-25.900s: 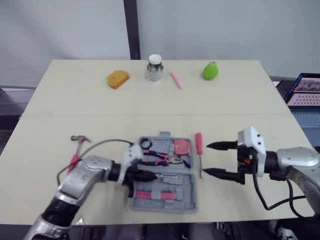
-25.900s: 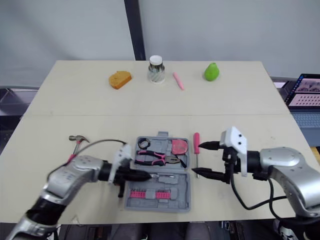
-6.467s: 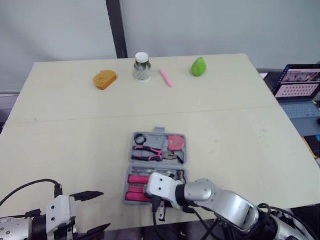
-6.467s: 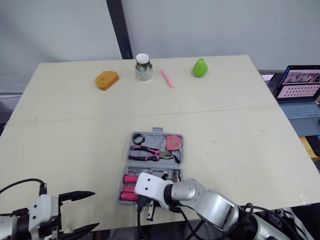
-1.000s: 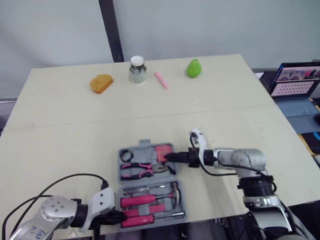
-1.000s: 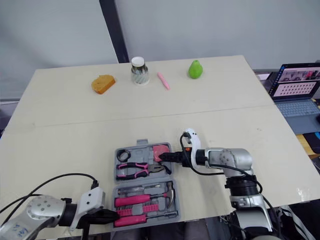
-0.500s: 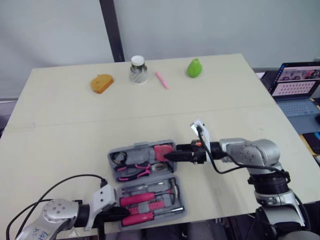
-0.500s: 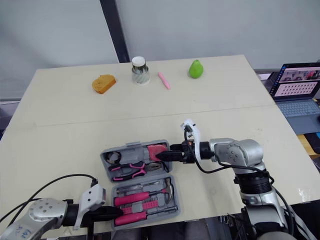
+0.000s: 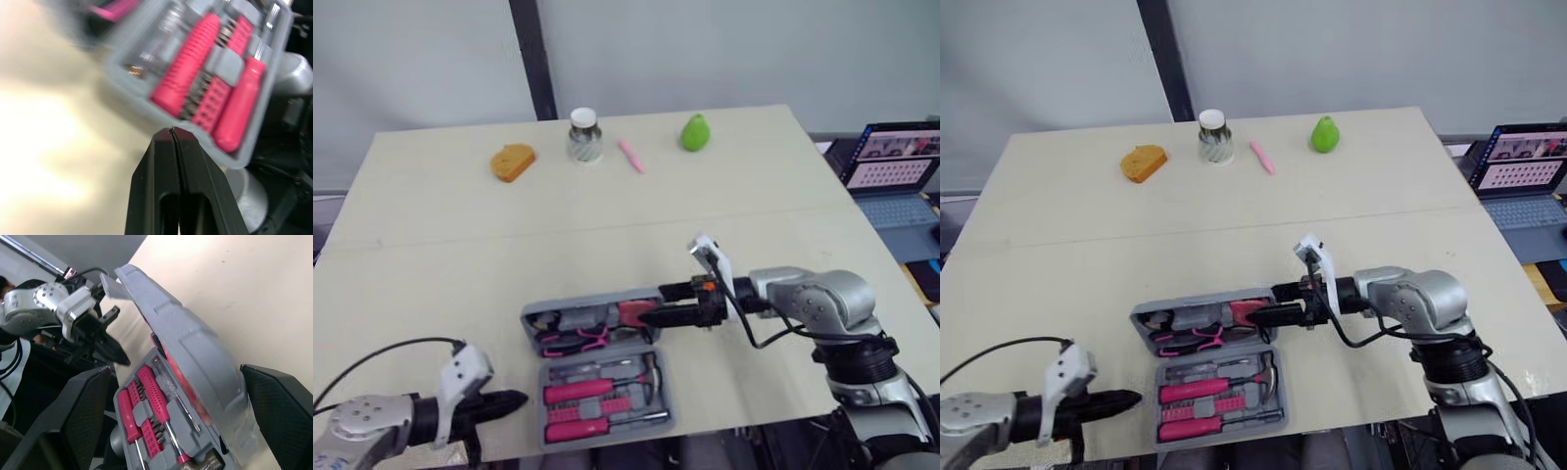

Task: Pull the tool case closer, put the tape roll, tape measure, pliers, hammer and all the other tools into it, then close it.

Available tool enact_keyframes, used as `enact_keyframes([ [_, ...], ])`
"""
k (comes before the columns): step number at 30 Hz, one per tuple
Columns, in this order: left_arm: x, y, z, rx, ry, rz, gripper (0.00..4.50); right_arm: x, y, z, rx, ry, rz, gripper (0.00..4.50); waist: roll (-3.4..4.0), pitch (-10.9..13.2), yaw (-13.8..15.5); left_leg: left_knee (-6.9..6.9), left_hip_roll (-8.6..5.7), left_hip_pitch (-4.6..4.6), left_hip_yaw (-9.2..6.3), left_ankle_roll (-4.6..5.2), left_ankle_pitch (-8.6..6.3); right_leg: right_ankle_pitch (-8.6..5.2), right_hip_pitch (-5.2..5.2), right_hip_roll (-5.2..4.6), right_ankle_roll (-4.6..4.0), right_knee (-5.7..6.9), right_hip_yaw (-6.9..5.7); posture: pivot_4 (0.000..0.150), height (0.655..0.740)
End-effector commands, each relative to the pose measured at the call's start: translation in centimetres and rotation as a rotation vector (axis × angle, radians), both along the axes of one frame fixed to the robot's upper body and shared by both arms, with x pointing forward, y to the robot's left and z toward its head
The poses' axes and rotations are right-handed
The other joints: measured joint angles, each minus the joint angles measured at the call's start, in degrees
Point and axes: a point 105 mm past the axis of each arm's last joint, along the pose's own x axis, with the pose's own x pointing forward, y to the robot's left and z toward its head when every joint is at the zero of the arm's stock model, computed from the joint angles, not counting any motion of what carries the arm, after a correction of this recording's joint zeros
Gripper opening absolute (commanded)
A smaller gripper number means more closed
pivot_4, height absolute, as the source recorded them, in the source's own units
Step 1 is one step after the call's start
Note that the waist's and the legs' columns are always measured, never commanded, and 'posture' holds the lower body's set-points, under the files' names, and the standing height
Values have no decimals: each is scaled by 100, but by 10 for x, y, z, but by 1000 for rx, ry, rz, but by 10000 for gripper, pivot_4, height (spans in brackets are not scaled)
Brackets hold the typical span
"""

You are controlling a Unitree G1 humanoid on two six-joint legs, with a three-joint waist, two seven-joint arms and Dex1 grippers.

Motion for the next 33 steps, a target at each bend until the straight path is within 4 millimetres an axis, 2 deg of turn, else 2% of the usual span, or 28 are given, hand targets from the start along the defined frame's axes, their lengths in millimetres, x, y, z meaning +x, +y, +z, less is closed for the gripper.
enact_keyframes([
  [1, 4, 6, 9, -4, -14, 6, 0, -20, 6, 15, 41, -39, 126, 44536, 0, 0, 4, 0, 0, 0, 0, 0, 0, 0, 0, 0, 0, 0, 0, 1500, 7400],
  [7, 11, 9, 11, 1, -27, 12, 0, -44, 3, 16, 21, -19, 210, 44536, -8, 3, 5, 0, 0, 0, 0, -1, -2, 0, 0, 0, 0, -1, 0, 1500, 7400],
  [10, 14, 8, 11, -1, -29, 10, 0, -54, -1, 10, -9, 12, 229, 44536, -11, 3, 6, 0, -1, 0, 1, -1, -3, 0, 0, 0, 0, -1, 1, 1500, 7400],
  [18, 21, 4, 11, -13, -46, 0, 0, -57, -8, -2, -32, 32, 186, 44536, -20, 7, 3, 1, -1, 1, 6, 0, -6, 0, 0, 0, 0, -3, 3, 1500, 7400],
  [21, 26, 9, 18, -13, -89, 23, 0, -37, -27, 7, -2, -56, 30, 44536, -25, 11, 17, 1, 0, 0, 4, -1, -5, 0, 0, 0, 0, -3, 1, 1500, 7400],
  [24, 37, 29, 23, 42, -177, 112, 0, -18, -67, 1, -73, -191, -160, 44536, -37, 15, 57, 7, -3, 0, 8, 1, -6, 1, 3, -2, 1, -5, 3, 1500, 7400],
  [30, 41, 66, 34, 27, -254, 271, 27878, -10, -152, -31, -283, -314, -402, 45000, -57, 22, 86, 7, -3, 3, 11, 2, -6, 1, 8, -1, 2, -11, 1, 1500, 7400],
  [33, 39, 85, 34, 54, -261, 322, 43091, -10, -179, -39, -330, -347, -479, 45000, -58, 23, 33, 7, 0, 11, 24, 2, -6, 1, 8, -1, 2, -11, 3, 1500, 7400],
])
